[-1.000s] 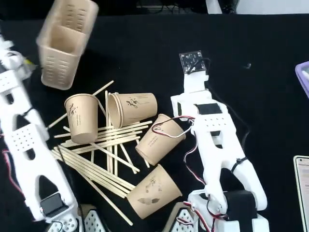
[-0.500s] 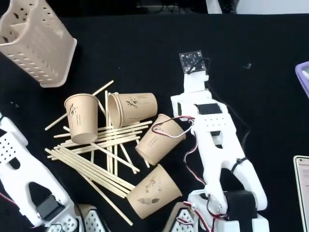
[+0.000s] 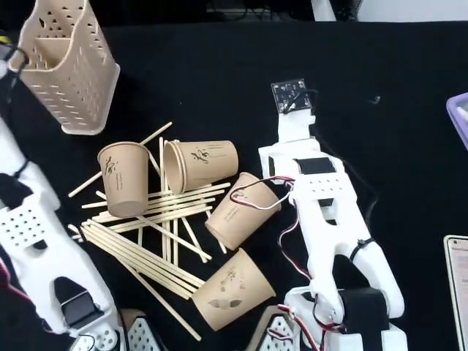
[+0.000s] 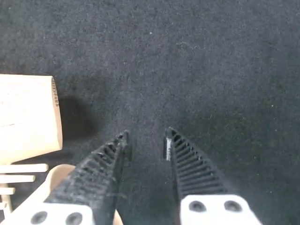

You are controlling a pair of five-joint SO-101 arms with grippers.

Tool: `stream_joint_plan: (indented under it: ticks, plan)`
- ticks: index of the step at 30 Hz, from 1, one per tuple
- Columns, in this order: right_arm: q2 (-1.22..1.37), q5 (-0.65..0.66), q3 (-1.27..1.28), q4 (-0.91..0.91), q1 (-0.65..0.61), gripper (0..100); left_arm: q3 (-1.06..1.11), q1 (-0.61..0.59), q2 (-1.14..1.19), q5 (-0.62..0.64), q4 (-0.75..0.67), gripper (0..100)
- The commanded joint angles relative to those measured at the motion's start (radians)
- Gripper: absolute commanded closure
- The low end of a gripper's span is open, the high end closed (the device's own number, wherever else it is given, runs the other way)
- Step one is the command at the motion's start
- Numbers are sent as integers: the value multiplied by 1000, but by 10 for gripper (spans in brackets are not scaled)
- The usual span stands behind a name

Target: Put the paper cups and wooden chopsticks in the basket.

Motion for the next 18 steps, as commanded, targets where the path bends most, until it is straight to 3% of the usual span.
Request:
stream_joint_plan:
  ticks: [1,18]
  plan:
    - [-5,2,-4,-23,-15,879,-24,70,-126,17,75,675]
    - [-5,3,-4,-23,-14,879,-22,105,110,11,91,677]
